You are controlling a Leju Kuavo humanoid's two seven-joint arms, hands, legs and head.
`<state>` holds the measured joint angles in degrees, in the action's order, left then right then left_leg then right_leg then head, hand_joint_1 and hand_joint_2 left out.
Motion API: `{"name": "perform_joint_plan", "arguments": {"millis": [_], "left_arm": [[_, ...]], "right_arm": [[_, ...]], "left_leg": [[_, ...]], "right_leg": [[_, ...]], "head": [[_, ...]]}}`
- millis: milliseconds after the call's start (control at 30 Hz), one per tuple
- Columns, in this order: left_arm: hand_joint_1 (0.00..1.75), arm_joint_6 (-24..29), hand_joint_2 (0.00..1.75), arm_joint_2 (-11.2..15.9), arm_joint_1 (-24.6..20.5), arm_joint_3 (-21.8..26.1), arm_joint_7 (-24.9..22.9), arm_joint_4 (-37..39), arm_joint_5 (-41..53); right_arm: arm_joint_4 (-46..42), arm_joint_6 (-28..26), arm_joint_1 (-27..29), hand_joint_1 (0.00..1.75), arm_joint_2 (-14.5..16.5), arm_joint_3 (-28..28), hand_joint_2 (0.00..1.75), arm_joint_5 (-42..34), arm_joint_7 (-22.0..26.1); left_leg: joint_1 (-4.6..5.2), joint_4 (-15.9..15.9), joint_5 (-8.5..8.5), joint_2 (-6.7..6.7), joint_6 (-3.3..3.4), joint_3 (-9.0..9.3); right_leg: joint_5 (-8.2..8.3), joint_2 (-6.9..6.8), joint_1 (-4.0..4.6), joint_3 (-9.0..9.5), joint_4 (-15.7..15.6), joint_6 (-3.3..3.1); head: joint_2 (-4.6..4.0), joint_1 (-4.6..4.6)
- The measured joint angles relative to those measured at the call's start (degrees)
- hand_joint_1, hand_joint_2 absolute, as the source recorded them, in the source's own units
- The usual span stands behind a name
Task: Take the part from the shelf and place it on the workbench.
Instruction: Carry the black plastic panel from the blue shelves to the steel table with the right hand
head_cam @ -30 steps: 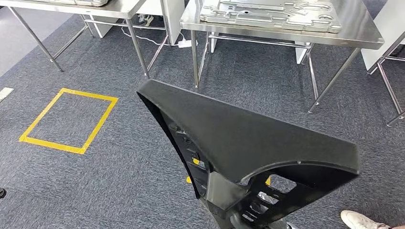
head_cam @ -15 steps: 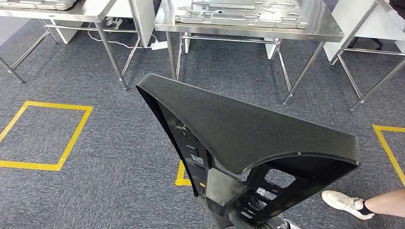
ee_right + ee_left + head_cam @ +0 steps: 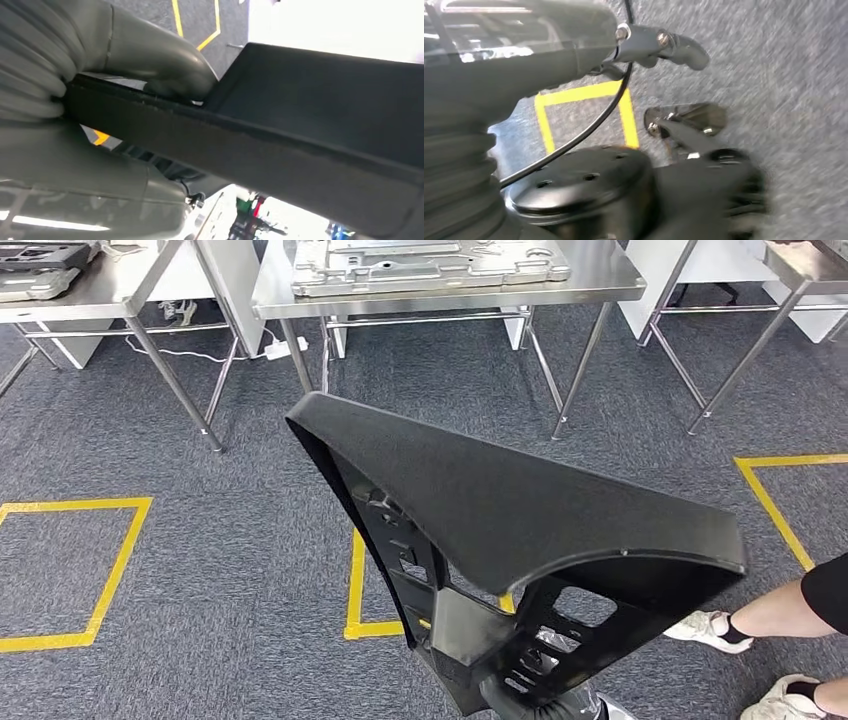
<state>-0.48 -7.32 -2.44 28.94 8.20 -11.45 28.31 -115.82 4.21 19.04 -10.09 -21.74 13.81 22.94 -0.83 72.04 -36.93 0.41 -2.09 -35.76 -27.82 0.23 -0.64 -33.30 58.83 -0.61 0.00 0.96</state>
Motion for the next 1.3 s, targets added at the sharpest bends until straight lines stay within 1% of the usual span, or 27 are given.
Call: {"name": "perform_joint_plan", "arguments": {"millis": [33,67,100,133,167,200,233,267,333,367,400,433,467,500,533,600,633,667,867,1300], "left_arm": [[0.00,0.0,1.75,0.0,0.1,0.2,0.0,0.0,-0.1],[0.00,-0.1,1.75,0.0,0.2,0.5,0.0,0.0,-0.2],[0.00,-0.1,1.75,0.0,0.3,0.7,0.0,0.0,-0.4],[0.00,-0.1,1.75,0.0,0.3,0.9,0.0,0.0,-0.5],[0.00,-0.1,1.75,0.0,0.2,1.1,0.1,0.0,-0.7],[0.00,-0.2,1.75,0.0,0.2,1.3,0.1,0.0,-0.7],[0.00,-0.2,1.75,0.0,0.2,1.6,0.1,0.1,-0.7],[0.00,-0.2,1.75,0.0,0.2,1.8,0.1,0.1,-0.7],[0.00,-0.2,1.75,-0.1,0.2,2.1,0.1,0.1,-0.7],[0.00,-0.2,1.75,-0.1,0.2,2.2,0.1,0.1,-0.7],[0.00,-0.2,1.75,-0.1,0.2,2.3,0.1,0.1,-0.7],[0.00,-0.3,1.75,-0.1,0.1,2.5,0.2,0.0,-0.7],[0.00,-0.3,1.75,-0.1,0.2,2.6,0.2,0.0,-0.8],[0.00,-0.4,1.75,-0.1,0.2,2.7,0.2,0.0,-0.8],[0.00,-0.5,1.75,-0.2,0.2,2.9,0.2,0.0,-0.8],[0.00,-0.6,1.75,-0.1,0.1,3.3,0.2,0.0,-1.0],[0.00,-0.6,1.75,-0.1,0.1,3.5,0.2,0.0,-1.1],[0.00,-0.7,1.75,-0.1,0.1,3.6,0.2,0.0,-1.3],[0.00,-1.3,1.75,-0.1,0.0,4.6,0.4,0.0,-2.0],[0.00,-1.3,1.75,-0.2,0.0,5.3,0.5,0.0,-1.8]], "right_arm": [[0.1,0.1,0.0,1.75,0.0,0.0,1.75,0.0,0.0],[0.2,0.2,0.0,1.75,0.1,0.0,1.75,0.0,0.1],[0.3,0.3,0.0,1.75,0.1,0.1,1.75,0.0,0.1],[0.4,0.5,0.0,1.75,0.2,0.1,1.75,0.0,0.2],[0.4,0.6,0.0,1.75,0.3,0.1,1.75,-0.1,0.3],[0.5,0.7,-0.1,1.75,0.3,0.1,1.75,-0.1,0.4],[0.6,0.8,-0.1,1.75,0.4,0.1,1.75,-0.2,0.4],[0.6,0.9,-0.1,1.75,0.4,0.1,1.75,-0.3,0.5],[0.6,1.0,-0.1,1.75,0.5,0.2,1.75,-0.3,0.5],[0.7,1.1,-0.2,1.75,0.5,0.2,1.75,-0.3,0.5],[0.7,1.1,-0.3,1.75,0.5,0.2,1.75,-0.2,0.5],[0.7,1.1,-0.4,1.75,0.5,0.2,1.75,-0.2,0.5],[0.8,1.2,-0.5,1.75,0.5,0.2,1.75,-0.2,0.5],[0.9,1.2,-0.6,1.75,0.5,0.2,1.75,-0.2,0.5],[0.9,1.3,-0.6,1.75,0.5,0.2,1.75,-0.2,0.5],[1.1,1.5,-0.6,1.75,0.5,0.2,1.75,-0.1,0.5],[1.1,1.6,-0.6,1.75,0.5,0.2,1.75,-0.1,0.5],[1.2,1.7,-0.6,1.75,0.5,0.2,1.75,-0.1,0.5],[1.3,1.7,-0.6,1.75,0.5,0.2,1.75,-0.1,0.6],[1.3,1.7,-0.6,1.75,0.5,0.2,1.75,-0.2,1.0]], "left_leg": [[-0.02,2.7,-0.63,-0.21,-0.03,-1.48],[-0.06,3.4,-0.11,-0.26,-0.05,-2.10],[-0.14,1.7,1.53,-0.34,-0.07,-1.64],[-0.28,-1.9,3.89,-0.76,-0.08,-0.29],[-0.51,-5.7,5.72,-1.81,-0.11,1.24],[-0.70,-8.8,6.96,-2.88,-0.09,2.45],[-0.77,-10.7,7.44,-3.76,-0.02,3.13],[-0.72,-11.2,7.24,-4.27,0.16,3.26],[-0.51,-11.4,7.40,-3.71,0.85,3.24],[-0.53,-11.6,7.50,-3.40,1.22,3.31],[-0.52,-11.7,7.53,-3.11,1.41,3.35],[-0.49,-11.8,7.50,-2.86,1.48,3.42],[-0.28,-11.7,7.40,-2.63,1.45,3.46],[-0.06,-11.7,7.31,-2.42,1.41,3.46],[0.07,-11.6,7.28,-2.20,1.47,3.47],[0.19,-11.6,7.28,-1.93,1.59,3.46],[0.20,-11.6,7.26,-1.90,1.62,3.46],[0.20,-11.6,7.25,-1.90,1.63,3.47],[0.13,-11.7,7.24,-1.88,1.63,3.54],[0.04,-12.1,7.33,-1.86,1.49,3.74]], "right_leg": [[-0.04,0.60,0.03,0.04,0.0,-0.05],[-0.09,1.26,0.02,0.10,0.1,-0.05],[-0.17,1.95,-0.02,0.19,0.2,0.02],[-0.32,2.64,-0.10,0.28,0.4,0.20],[-0.51,3.21,-0.15,0.29,0.6,0.46],[-0.71,3.73,-0.12,0.19,0.9,0.76],[-0.80,4.17,-0.11,0.02,1.1,1.11],[-0.79,4.52,-0.13,-0.15,1.2,1.43],[-0.62,4.98,-0.35,-0.30,0.9,2.08],[-0.76,4.40,-0.38,-0.39,1.1,2.33],[-1.09,3.51,-0.29,-0.63,1.6,2.39],[-0.86,2.56,-0.18,-0.57,1.7,1.67],[-0.88,1.74,-0.05,-0.50,1.7,0.98],[-0.49,1.54,-0.02,-0.36,1.4,0.56],[0.00,1.59,-0.07,-0.05,0.7,0.44],[0.09,1.65,-0.19,-0.01,0.3,1.66],[0.03,1.66,-0.22,0.02,0.2,1.92],[0.03,1.66,-0.22,0.01,0.2,2.01],[-0.05,1.66,-0.15,-0.02,0.2,2.31],[-0.10,1.66,-0.07,-0.06,0.2,2.24]], "head": [[0.00,0.00],[0.00,0.00],[0.00,0.00],[0.00,0.00],[0.00,0.00],[0.00,-0.01],[0.00,0.01],[0.00,0.02],[-0.01,0.04],[-0.01,0.05],[-0.01,0.10],[-0.01,0.14],[0.00,0.17],[0.00,0.19],[0.00,0.18],[0.00,0.17],[0.00,0.18],[0.00,0.17],[0.00,0.17],[0.00,0.17]]}}
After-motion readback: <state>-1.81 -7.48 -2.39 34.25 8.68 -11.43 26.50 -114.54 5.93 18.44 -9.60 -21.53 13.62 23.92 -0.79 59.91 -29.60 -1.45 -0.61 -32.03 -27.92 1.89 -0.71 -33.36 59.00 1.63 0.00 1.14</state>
